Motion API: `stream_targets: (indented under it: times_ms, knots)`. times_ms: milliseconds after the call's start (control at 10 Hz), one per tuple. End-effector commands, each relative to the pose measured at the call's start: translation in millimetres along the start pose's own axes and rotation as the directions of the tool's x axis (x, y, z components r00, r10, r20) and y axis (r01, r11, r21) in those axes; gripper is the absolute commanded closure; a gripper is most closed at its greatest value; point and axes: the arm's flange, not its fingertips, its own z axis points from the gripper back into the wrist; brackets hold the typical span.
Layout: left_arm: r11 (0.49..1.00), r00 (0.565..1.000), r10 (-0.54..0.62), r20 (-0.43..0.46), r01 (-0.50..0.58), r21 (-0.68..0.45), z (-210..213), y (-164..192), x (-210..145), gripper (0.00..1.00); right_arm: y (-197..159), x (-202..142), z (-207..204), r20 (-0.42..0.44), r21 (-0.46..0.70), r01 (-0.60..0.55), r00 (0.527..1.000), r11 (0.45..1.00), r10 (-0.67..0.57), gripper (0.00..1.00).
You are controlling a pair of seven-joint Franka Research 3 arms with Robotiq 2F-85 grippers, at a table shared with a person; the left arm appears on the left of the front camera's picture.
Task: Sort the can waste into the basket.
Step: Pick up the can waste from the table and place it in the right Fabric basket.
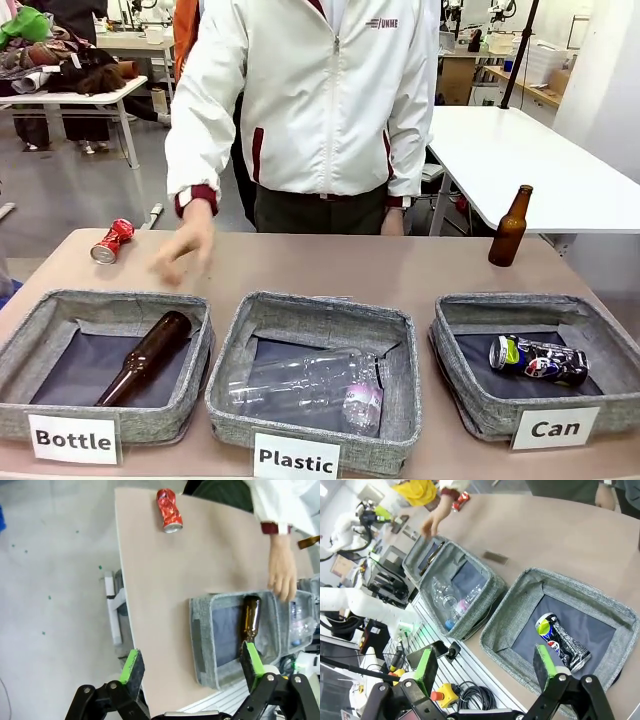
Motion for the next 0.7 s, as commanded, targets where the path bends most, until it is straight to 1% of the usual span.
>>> stream_targets:
  times_ms: [0,100,200,300,400,500,600]
  knots:
    - [0.993,0.999,0.014,-0.045,-0.009,0.119,-27.3,-23.0,45.8,0.00,-1.2,-0.5,2.5,0.000,0.003,-0.026,1.000,1.000,0.026,0.00]
    - [0.977,0.997,0.025,-0.069,-0.010,0.212,-51.7,-33.6,74.2,0.00,-1.2,-0.5,2.5,0.000,0.003,-0.026,1.000,1.000,0.026,0.00]
    - [0.960,0.995,0.045,-0.086,-0.020,0.280,-80.9,-45.0,102.5,0.00,-1.2,-0.5,2.5,0.000,0.003,-0.026,1.000,1.000,0.026,0.00]
    - [0.938,0.994,0.043,-0.096,-0.007,0.346,-120.3,-55.0,136.4,0.00,-1.2,-0.5,2.5,0.000,0.003,-0.026,1.000,1.000,0.026,0.00]
    - [0.900,0.998,0.021,-0.062,0.008,0.436,-149.3,-57.2,164.1,0.00,-1.2,-0.5,2.5,0.000,0.003,-0.026,1.000,1.000,0.026,0.00]
    - [0.893,0.997,0.029,-0.072,0.006,0.451,-173.7,-56.3,191.8,0.00,-1.2,-0.5,2.5,0.000,0.003,-0.026,1.000,1.000,0.026,0.00]
    - [0.913,0.989,0.040,-0.144,0.023,0.408,-201.6,-54.6,214.9,0.00,-1.2,-0.5,2.5,0.000,0.003,-0.026,1.000,1.000,0.026,0.00]
